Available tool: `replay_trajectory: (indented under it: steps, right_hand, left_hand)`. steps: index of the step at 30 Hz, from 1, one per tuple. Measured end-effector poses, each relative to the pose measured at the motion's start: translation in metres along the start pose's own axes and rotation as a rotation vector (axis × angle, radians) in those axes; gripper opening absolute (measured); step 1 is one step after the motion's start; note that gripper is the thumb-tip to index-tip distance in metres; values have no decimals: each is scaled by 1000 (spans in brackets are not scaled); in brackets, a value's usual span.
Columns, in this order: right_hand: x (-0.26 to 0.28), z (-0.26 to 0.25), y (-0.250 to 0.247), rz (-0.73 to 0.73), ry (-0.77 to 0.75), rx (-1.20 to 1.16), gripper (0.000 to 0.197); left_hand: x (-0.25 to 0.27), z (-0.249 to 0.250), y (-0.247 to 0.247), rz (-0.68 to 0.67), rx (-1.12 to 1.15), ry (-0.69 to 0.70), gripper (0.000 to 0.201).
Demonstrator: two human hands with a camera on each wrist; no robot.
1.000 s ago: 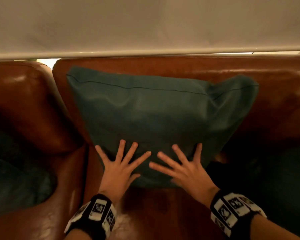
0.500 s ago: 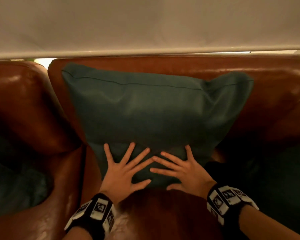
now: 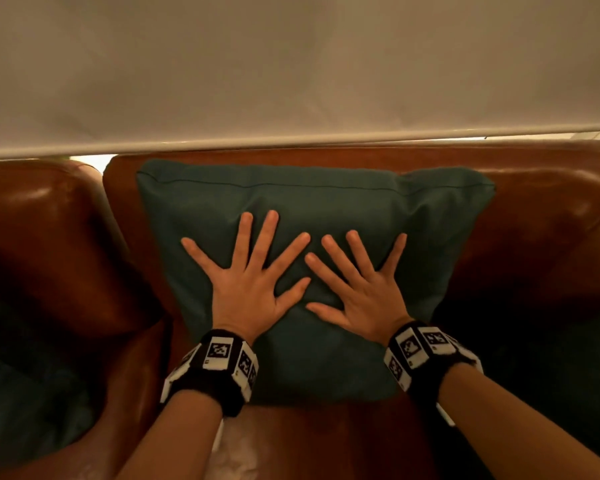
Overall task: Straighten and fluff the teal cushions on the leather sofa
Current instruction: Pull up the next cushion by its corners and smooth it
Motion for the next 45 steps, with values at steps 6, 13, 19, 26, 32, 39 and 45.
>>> replay_trajectory:
  steps: [6, 13, 19, 26, 32, 39, 45]
  right_hand:
    - [-4, 3, 8, 12, -7, 33, 77]
    - [-27, 32, -37, 6, 80, -60, 65]
    - [-53, 66, -31, -222, 107, -56, 63]
    - [-55, 100, -53, -101, 349, -298, 37]
    - [-78, 108, -87, -32, 349, -482, 12]
    - [-49, 120, -75, -294, 364, -455, 45]
    - [-66, 132, -82, -371, 471, -510, 38]
  left_hand:
    - [-6, -1, 9, -31, -8, -11, 60]
    - [-29, -25, -46, 1, 65, -61, 48]
    - [-31, -86, -46, -32, 246, -298, 47]
    - [-14, -105, -67, 247, 434, -254, 24]
    - [-7, -97, -86, 368, 412, -312, 18]
    - [-1, -134, -87, 142, 505, -266, 23]
    - [-5, -134, -98, 190, 522, -380, 14]
Point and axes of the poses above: each hand's wrist, its own x-axis away from the middle knuckle, its own y-axis out of the palm, z = x × y, the point moved 4 cm from there along -x, towards the middle knuckle, and after that the axes turned 13 degrees about y, right-handed, at the moved point
